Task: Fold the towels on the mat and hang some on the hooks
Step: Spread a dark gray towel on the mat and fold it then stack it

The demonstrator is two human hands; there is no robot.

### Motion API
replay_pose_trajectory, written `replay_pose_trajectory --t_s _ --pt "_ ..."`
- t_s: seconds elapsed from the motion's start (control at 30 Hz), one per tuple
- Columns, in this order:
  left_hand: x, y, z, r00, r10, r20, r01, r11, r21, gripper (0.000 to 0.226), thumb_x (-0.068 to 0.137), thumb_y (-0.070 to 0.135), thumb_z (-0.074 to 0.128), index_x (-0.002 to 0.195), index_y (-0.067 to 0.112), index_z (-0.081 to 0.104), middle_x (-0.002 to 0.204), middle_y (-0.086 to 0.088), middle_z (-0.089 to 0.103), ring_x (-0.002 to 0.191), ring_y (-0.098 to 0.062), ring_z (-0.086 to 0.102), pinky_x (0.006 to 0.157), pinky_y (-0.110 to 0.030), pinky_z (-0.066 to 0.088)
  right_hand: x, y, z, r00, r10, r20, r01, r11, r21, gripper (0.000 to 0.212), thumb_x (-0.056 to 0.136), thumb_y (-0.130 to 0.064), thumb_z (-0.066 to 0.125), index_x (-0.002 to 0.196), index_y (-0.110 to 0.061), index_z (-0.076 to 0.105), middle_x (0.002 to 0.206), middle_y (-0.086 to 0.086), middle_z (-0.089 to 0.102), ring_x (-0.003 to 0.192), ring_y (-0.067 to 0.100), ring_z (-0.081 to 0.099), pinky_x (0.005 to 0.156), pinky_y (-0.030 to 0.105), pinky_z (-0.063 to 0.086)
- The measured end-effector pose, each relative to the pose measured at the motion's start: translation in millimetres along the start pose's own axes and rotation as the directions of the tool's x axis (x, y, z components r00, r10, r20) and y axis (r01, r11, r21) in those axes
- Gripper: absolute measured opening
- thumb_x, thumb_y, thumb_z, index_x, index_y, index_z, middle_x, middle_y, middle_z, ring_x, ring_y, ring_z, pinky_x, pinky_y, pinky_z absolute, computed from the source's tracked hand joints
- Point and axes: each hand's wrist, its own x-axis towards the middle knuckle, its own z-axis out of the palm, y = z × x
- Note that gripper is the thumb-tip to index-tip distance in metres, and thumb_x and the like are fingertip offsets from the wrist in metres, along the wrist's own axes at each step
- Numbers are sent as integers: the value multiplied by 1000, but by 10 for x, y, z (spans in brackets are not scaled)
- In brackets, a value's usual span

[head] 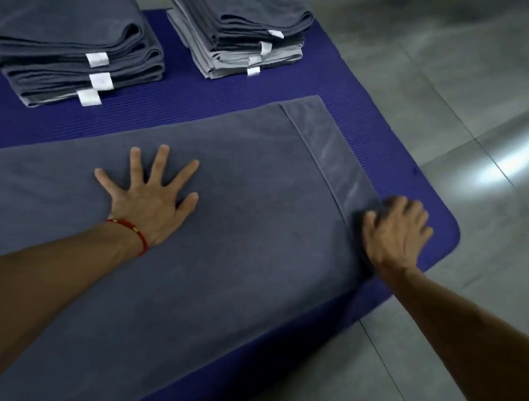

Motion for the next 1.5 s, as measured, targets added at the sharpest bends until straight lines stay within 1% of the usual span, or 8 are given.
replay_pose_trajectory --t_s 0.1,0.23,0.43,0.6,0.83,1.1,1.23,1.5 --pt "70 -114 60 995 -48 -87 50 998 27 67 92 76 3 150 55 -22 167 2 -19 152 -40 -17 103 -87 3 486 -693 119 919 -385 84 377 921 96 33 101 -34 49 127 -14 51 128 15 50 116 38 46 97 54 35" --pt "72 -135 121 981 -123 -148 130 991 38 72 89 78 -4 153 49 -20 169 -2 -14 152 -43 -14 107 -83 3 1124 -1610 312 800 -563 206 541 826 158 44 105 -32 45 147 -19 44 147 11 47 132 36 45 107 60 35" --pt "84 -151 176 977 -92 -193 105 993 57 75 91 73 1 158 42 -9 169 -9 -5 152 -48 -7 105 -84 9 1549 -2036 742 772 -458 440 509 861 4 63 105 -57 22 161 -40 -3 171 -2 -11 157 27 -12 121 66 -5" --pt "91 -148 172 977 -92 -191 103 993 49 76 91 72 5 159 41 -7 169 -11 -2 151 -50 -4 104 -84 9 1491 -2122 793 825 -384 414 429 903 -19 65 103 -63 13 160 -42 -10 169 2 -19 155 31 -20 118 70 -10" --pt "74 -152 132 985 -97 -141 105 993 55 78 89 73 2 158 40 -9 169 -12 -6 150 -52 -8 103 -84 5 68 -2203 715 826 -463 321 463 883 83 82 99 -68 8 163 -20 -7 169 12 -16 155 33 -19 121 63 -9" --pt "-48 -289 82 995 -24 -96 21 999 -27 63 101 56 12 158 41 -11 168 -5 -18 152 -38 -20 108 -78 -7 -2019 -2290 501 775 -550 311 516 835 190 82 95 -65 14 164 -24 0 170 12 -11 155 37 -17 121 66 -6" --pt "-644 -1245 221 991 70 -110 -73 997 -22 59 104 54 14 157 45 -9 168 4 -19 154 -27 -20 113 -74 -8 -2763 -2599 400 712 -606 354 560 795 234 81 92 -64 22 163 -32 0 170 8 -13 154 35 -21 119 69 -8" --pt "-1374 -3584 228 961 -269 -63 263 960 -100 56 103 58 17 153 56 -6 168 8 -13 155 -28 -15 115 -73 -7 -3975 -3462 322 458 -830 317 735 554 391 77 90 -60 37 161 -38 17 172 2 -7 155 34 -17 118 73 -2"
